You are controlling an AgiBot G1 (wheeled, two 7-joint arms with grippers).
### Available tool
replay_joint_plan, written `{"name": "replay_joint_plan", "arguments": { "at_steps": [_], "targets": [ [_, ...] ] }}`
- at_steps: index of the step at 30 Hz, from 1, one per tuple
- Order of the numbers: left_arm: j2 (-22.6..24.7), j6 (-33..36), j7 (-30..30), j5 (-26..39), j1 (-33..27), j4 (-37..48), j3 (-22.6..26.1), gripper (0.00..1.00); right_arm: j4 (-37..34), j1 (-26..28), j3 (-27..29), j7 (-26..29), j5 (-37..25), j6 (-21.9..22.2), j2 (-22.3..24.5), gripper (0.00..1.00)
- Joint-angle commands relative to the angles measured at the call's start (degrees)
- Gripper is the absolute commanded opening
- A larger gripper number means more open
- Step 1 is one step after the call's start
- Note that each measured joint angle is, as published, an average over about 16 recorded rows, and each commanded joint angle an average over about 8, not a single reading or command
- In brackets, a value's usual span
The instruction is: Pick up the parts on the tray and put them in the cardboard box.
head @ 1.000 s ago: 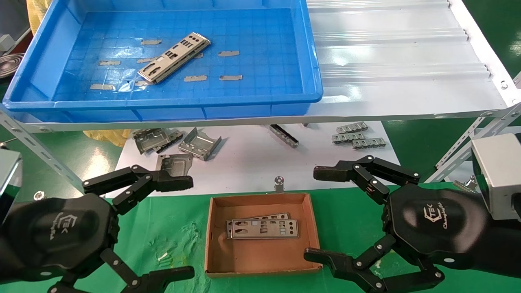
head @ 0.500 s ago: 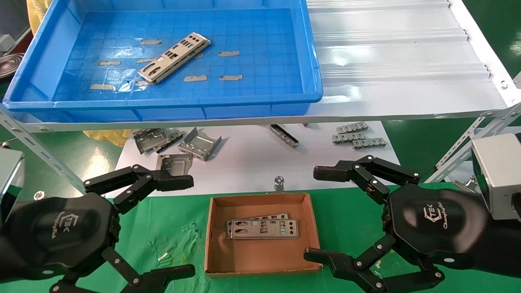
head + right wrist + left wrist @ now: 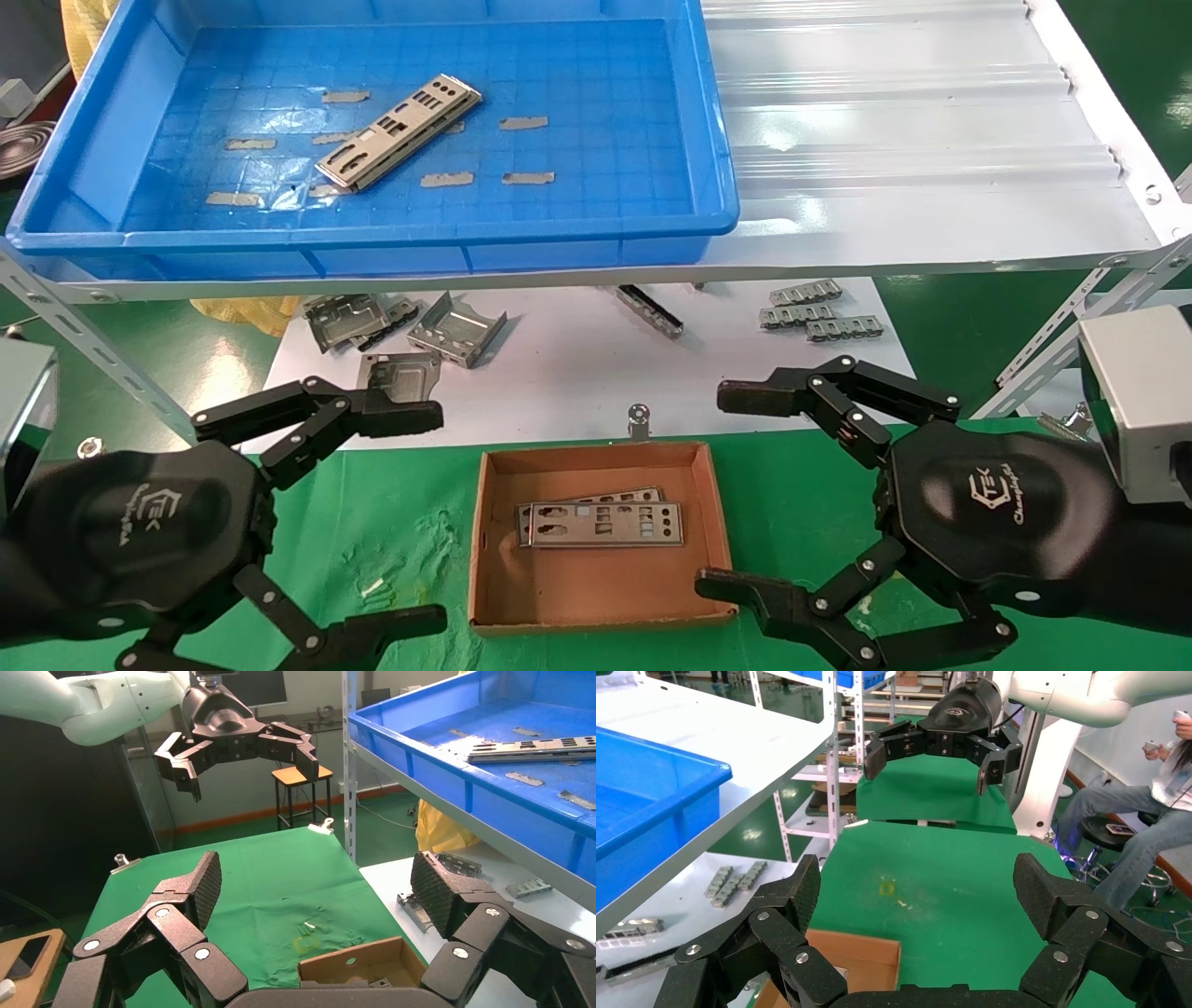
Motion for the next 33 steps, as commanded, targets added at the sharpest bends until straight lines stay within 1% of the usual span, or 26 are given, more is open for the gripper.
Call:
{"name": "replay_joint_plan", "arguments": {
  "at_steps": [1, 33],
  "targets": [
    [0.01, 0.00, 0.01, 0.01, -0.01, 0.01, 0.01, 1.00, 0.00, 0.00, 0.00, 0.00, 0.00, 0.00, 0.00, 1.00],
    [0.04, 0.00, 0.01, 0.01, -0.03, 0.07, 0.04, 1.00, 0.00, 0.00, 0.00, 0.00, 0.00, 0.00, 0.00, 1.00]
  ]
}}
